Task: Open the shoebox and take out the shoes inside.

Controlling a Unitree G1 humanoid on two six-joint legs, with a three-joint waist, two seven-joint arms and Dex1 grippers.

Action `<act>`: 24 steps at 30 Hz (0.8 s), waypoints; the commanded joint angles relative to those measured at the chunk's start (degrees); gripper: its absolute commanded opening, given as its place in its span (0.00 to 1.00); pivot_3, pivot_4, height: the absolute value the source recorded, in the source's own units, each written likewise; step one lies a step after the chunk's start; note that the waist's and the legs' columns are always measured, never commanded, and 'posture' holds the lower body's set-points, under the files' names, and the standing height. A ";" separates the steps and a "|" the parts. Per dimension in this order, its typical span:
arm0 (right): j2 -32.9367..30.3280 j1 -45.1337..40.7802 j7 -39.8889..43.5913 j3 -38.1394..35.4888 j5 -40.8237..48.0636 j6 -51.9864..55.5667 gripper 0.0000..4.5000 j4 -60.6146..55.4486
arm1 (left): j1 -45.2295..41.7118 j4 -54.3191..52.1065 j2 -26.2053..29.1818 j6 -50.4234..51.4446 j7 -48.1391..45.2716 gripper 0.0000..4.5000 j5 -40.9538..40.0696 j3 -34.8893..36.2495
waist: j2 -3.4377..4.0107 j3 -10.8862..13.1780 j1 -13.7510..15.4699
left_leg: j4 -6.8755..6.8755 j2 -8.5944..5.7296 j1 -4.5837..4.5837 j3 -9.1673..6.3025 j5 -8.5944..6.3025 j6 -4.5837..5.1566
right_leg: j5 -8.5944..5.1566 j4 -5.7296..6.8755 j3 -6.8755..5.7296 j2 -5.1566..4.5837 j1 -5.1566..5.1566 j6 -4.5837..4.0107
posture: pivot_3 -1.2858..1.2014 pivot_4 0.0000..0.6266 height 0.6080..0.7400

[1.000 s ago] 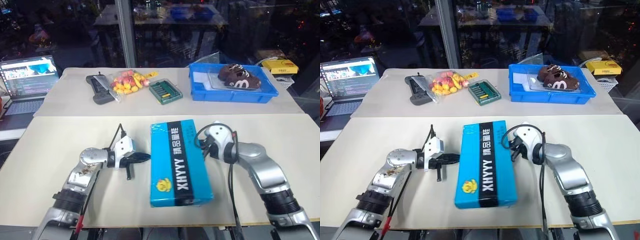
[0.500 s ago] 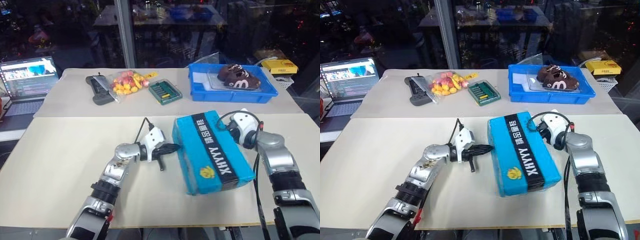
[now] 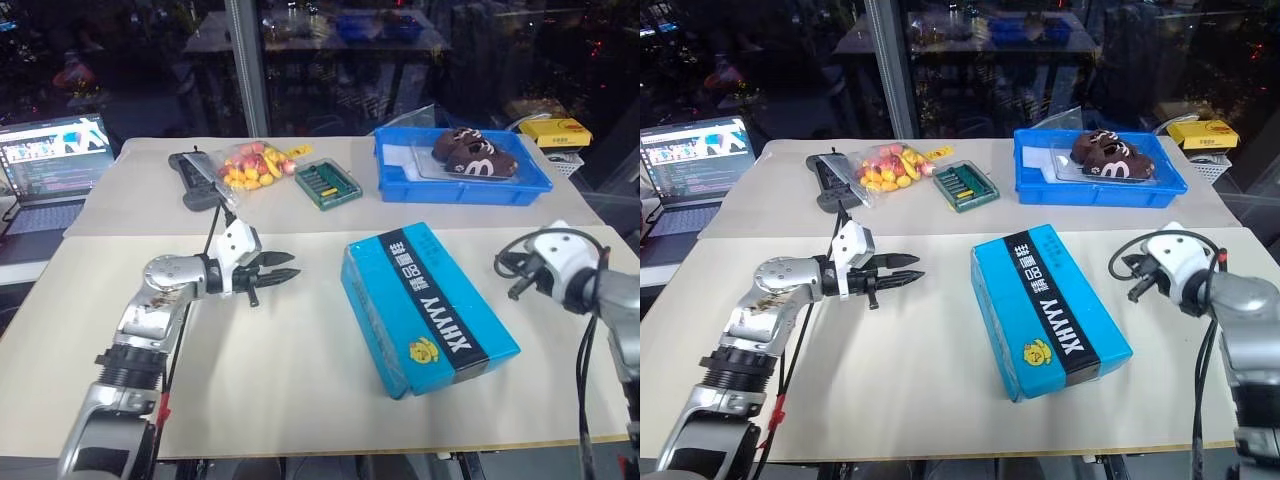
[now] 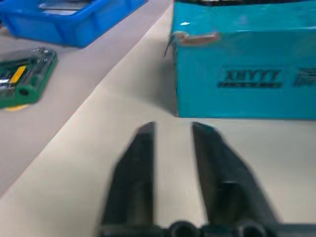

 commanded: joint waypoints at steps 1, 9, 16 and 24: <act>-0.03 6.57 2.80 -7.21 7.15 4.95 0.00 -9.16 | 2.53 -8.54 4.46 6.32 -3.07 0.66 -5.75 2.82 | 0.00 0.00 0.02 | 0.00 0.00 -0.01 0.00 0.00 0.00 | 0.00 0.00 0.00 0.00 0.00 0.00 | 0.52 0.24 1.00; -1.01 14.01 6.33 -8.69 8.82 5.58 0.00 -7.50 | -1.75 -22.15 18.05 25.91 -7.63 0.99 -20.59 8.02 | -0.03 0.02 0.09 | 0.09 0.02 0.02 0.03 -0.01 -0.01 | -0.04 -0.01 0.03 0.02 0.06 -0.04 | 0.52 0.24 1.00; -0.30 10.56 11.25 -5.92 15.13 12.81 0.00 -8.00 | -10.75 -23.95 22.99 33.87 -8.11 0.99 -28.40 9.73 | -0.02 0.02 -0.28 | 0.02 0.00 -0.02 0.04 -0.01 0.00 | -0.08 -0.04 0.08 0.03 0.01 -0.01 | 0.52 0.24 1.00; -2.71 -3.63 15.24 -6.69 31.26 28.22 0.00 -13.73 | -9.70 -24.75 29.20 32.28 -9.94 0.99 -26.83 9.32 | -0.05 0.07 0.03 | 0.03 0.02 0.00 0.08 -0.01 0.00 | -0.10 -0.01 0.16 0.08 -0.01 -0.02 | 0.52 0.24 1.00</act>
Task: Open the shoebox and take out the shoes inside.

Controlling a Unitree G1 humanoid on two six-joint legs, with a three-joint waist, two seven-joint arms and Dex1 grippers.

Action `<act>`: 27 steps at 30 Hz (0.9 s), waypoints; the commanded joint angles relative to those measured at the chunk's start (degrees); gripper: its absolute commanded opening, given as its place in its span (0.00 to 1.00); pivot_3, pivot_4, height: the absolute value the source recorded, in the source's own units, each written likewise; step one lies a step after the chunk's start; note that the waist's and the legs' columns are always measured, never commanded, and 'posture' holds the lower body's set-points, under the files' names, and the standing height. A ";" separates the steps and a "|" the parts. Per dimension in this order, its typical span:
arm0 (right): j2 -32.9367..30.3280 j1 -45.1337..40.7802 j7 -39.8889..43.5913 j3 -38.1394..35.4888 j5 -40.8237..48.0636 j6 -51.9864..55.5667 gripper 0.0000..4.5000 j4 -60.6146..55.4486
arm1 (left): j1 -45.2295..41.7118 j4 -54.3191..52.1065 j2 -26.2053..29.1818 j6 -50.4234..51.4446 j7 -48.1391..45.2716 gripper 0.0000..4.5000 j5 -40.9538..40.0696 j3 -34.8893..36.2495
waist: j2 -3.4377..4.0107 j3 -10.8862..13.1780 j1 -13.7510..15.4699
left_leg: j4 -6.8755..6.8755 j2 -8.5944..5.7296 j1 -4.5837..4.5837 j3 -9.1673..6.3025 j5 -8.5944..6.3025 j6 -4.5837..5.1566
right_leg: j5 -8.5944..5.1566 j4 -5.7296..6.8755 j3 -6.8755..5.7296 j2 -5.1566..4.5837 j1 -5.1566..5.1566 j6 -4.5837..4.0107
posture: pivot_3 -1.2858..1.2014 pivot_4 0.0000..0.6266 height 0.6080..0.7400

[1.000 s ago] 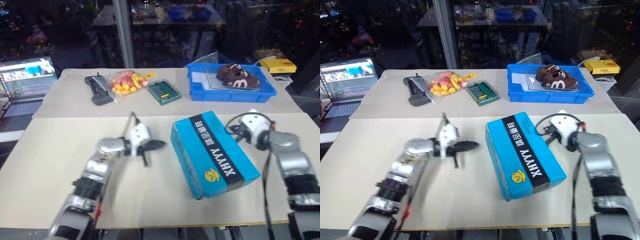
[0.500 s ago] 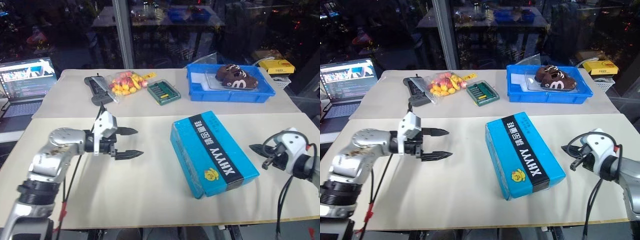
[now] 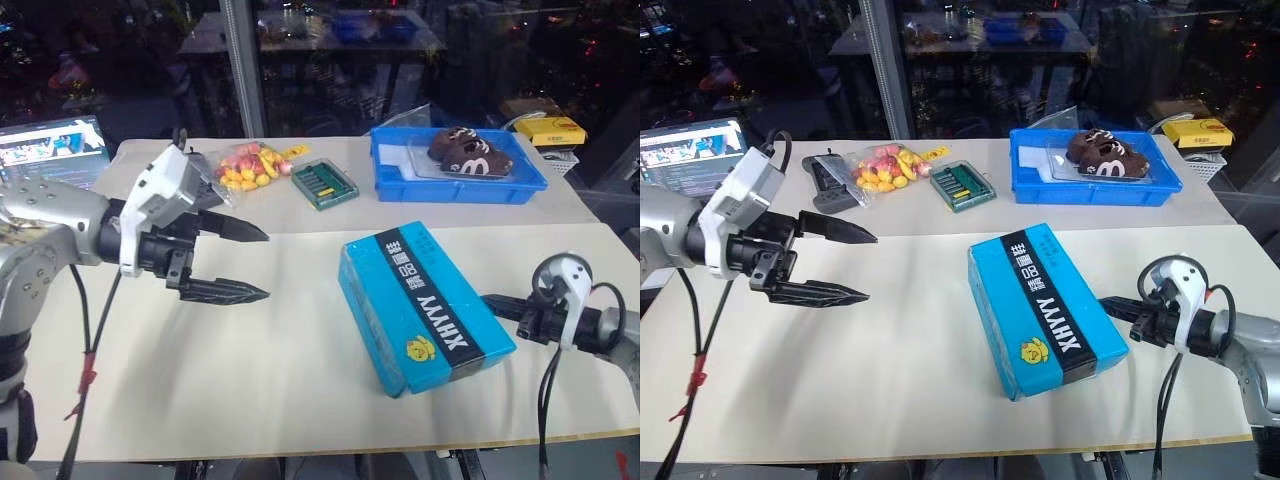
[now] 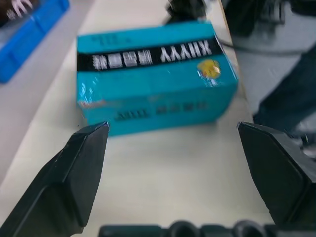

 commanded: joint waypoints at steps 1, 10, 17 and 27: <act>-2.14 -8.21 0.44 -1.68 8.34 6.77 0.00 -4.63 | -0.19 0.40 0.75 -2.61 0.64 0.99 1.41 1.05 | 0.01 0.01 0.05 | 0.00 0.00 -0.03 0.00 0.00 0.00 | 0.00 0.00 0.00 0.00 -0.01 0.00 | 0.52 0.24 1.00; -1.96 -23.16 -3.20 5.20 9.46 9.79 0.00 -5.38 | 1.49 2.18 0.95 -5.27 0.98 0.99 2.77 1.91 | -0.01 0.03 0.10 | -0.08 0.02 -0.09 0.00 0.00 0.00 | -0.04 -0.06 0.00 0.02 -0.08 -0.02 | 0.52 0.24 1.00; -10.64 -17.08 -2.78 18.17 -17.06 -14.35 0.00 15.84 | 3.58 1.83 0.71 -6.56 1.60 0.99 2.95 2.35 | -0.03 0.03 1.35 | -0.01 -0.08 -0.27 0.03 0.00 0.00 | -0.04 -0.19 0.03 -0.04 -0.15 0.00 | 0.52 0.24 1.00; -6.37 -12.53 8.66 19.67 -14.66 -16.27 0.00 13.14 | 4.12 2.35 0.76 -8.15 1.58 0.99 3.50 1.91 | -0.02 0.03 -0.47 | -0.02 0.00 -0.54 0.28 0.01 0.00 | -0.02 0.28 0.51 0.13 -0.84 0.01 | 0.52 0.24 1.00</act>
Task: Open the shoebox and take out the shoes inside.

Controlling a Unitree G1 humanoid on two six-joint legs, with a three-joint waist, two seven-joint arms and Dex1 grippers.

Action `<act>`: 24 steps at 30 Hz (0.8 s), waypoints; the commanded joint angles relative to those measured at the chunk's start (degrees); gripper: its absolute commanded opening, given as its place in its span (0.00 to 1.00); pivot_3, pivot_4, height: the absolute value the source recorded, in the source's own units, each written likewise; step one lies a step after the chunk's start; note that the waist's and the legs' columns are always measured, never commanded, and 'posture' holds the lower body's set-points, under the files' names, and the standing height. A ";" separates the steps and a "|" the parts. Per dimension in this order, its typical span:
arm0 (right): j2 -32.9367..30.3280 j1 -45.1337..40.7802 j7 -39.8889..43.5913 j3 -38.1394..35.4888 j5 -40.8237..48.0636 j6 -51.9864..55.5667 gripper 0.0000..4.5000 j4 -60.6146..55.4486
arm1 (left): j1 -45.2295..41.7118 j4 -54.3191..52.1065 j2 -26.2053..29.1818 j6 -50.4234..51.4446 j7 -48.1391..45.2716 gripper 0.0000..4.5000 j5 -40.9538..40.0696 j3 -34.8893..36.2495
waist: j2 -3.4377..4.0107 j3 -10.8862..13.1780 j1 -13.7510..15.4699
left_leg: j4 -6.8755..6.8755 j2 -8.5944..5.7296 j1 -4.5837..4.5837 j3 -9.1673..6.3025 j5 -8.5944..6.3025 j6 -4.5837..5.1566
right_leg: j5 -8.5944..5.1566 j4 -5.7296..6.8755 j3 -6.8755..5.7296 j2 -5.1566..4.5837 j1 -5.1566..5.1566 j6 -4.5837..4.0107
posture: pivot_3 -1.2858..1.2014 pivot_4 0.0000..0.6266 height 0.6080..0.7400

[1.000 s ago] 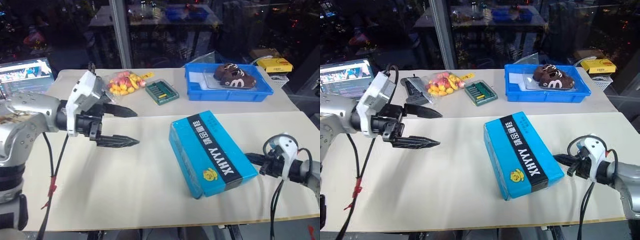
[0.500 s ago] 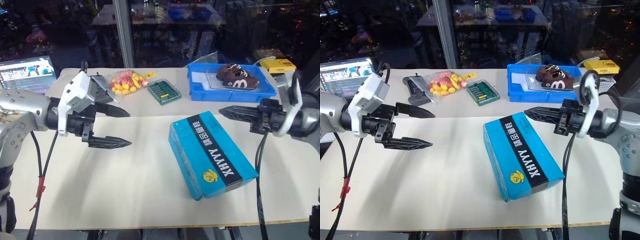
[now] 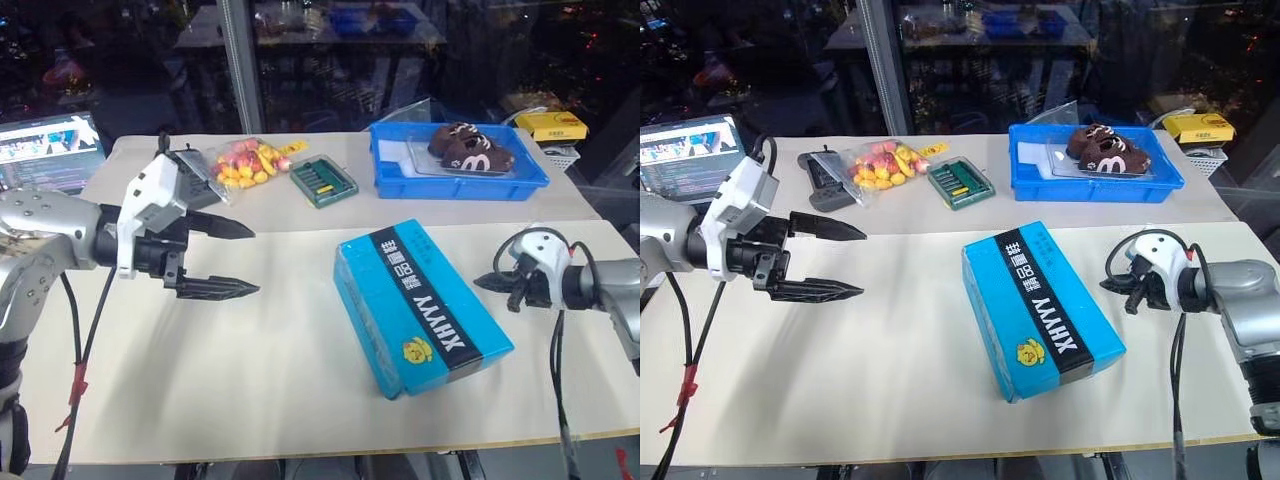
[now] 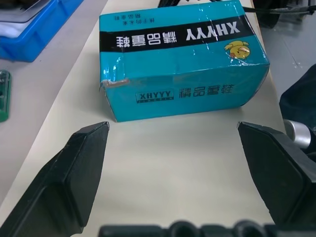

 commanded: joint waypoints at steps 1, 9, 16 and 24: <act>1.61 0.76 4.98 -2.61 7.26 4.34 0.00 -7.75 | 0.04 -0.32 0.93 -1.46 -0.41 0.99 0.53 1.25 | 0.00 0.00 -0.06 | 0.00 0.01 0.00 0.00 0.00 0.00 | 0.00 0.00 0.01 0.01 0.01 0.00 | 0.52 0.24 1.00; 6.87 -8.61 2.94 -12.25 26.11 21.45 0.00 -15.91 | -0.20 0.19 2.20 -2.16 -1.49 0.99 1.43 1.08 | 0.01 0.00 -0.03 | 0.06 0.02 0.00 0.02 0.00 0.00 | 0.05 0.02 0.06 0.03 0.00 0.04 | 0.52 0.24 1.00; 14.62 -18.11 -2.32 -9.11 33.57 28.39 0.00 -24.06 | -1.23 0.98 2.44 -2.63 -1.70 0.99 1.90 1.23 | 0.01 0.00 0.26 | 0.04 0.03 -0.01 0.02 0.00 0.00 | 0.05 0.02 0.05 0.04 -0.03 0.03 | 0.52 0.24 1.00; 19.35 -18.30 -4.88 1.74 30.36 28.86 0.00 -32.48 | -2.73 0.57 3.97 -0.65 -1.22 0.99 -0.19 3.54 | 0.00 0.00 0.47 | 0.05 0.03 -0.07 0.02 0.00 0.00 | 0.05 0.02 0.05 0.04 -0.07 0.03 | 0.52 0.24 1.00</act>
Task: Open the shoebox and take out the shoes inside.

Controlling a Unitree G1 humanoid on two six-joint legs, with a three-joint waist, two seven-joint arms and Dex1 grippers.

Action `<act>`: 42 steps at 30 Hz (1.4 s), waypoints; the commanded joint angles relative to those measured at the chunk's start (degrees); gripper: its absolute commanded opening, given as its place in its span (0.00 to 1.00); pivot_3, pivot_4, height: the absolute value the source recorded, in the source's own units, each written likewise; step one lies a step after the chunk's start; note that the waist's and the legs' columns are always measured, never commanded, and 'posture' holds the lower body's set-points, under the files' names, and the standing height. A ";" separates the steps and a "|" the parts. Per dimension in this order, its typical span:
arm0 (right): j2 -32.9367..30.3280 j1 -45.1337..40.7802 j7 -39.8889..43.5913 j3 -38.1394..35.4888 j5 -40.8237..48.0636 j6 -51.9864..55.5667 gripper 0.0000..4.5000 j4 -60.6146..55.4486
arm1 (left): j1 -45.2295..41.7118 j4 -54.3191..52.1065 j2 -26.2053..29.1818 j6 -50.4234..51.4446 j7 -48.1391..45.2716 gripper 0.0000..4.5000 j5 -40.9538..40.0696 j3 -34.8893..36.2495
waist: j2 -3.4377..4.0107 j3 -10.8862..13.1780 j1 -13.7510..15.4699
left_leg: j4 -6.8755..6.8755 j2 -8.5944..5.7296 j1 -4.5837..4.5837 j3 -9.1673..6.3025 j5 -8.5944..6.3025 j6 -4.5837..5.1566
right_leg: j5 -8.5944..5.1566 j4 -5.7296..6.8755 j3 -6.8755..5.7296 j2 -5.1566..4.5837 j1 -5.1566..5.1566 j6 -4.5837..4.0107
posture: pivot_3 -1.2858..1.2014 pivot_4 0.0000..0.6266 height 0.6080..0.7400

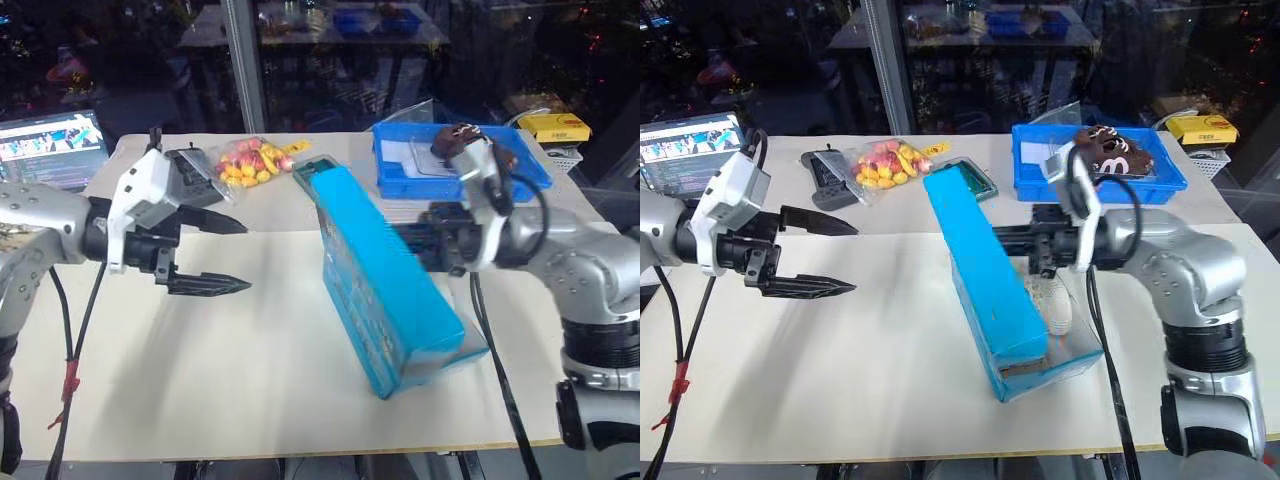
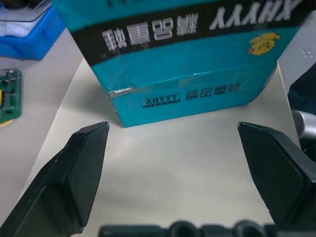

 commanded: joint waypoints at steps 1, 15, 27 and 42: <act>0.54 0.22 -1.25 4.82 -3.71 -1.32 0.00 -3.88 | -1.74 -1.03 1.88 1.50 0.50 0.99 -2.12 3.87 | 0.00 0.00 0.00 | 0.00 0.00 0.00 0.00 0.00 0.00 | 0.00 0.00 0.00 0.00 0.00 0.00 | 0.52 0.24 1.00; -4.49 -3.68 0.66 11.68 -20.18 -8.69 0.00 0.86 | -3.05 -2.17 1.09 3.47 1.29 0.99 -4.71 3.36 | -0.01 0.00 -0.01 | 0.02 0.01 0.01 0.00 0.00 0.00 | 0.00 0.02 0.00 0.02 -0.02 0.00 | 0.52 0.24 1.00; -22.17 -3.76 7.47 6.82 -26.05 -13.28 0.13 -0.12 | -6.07 -0.74 -3.82 1.56 -0.78 1.00 -3.33 -3.18 | -0.04 -0.02 -0.14 | 0.04 0.01 0.02 0.02 0.00 0.00 | -0.01 -0.01 0.00 0.01 0.01 0.00 | 0.52 0.24 1.00; -11.02 -5.98 7.79 12.85 -29.55 -16.29 0.70 -1.40 | -5.69 1.31 -4.75 -1.39 -3.09 1.00 1.34 -5.71 | -0.07 -0.03 -0.12 | 0.07 0.05 0.00 0.07 0.00 0.00 | 0.02 0.02 0.06 0.05 -0.02 -0.01 | 0.52 0.24 1.00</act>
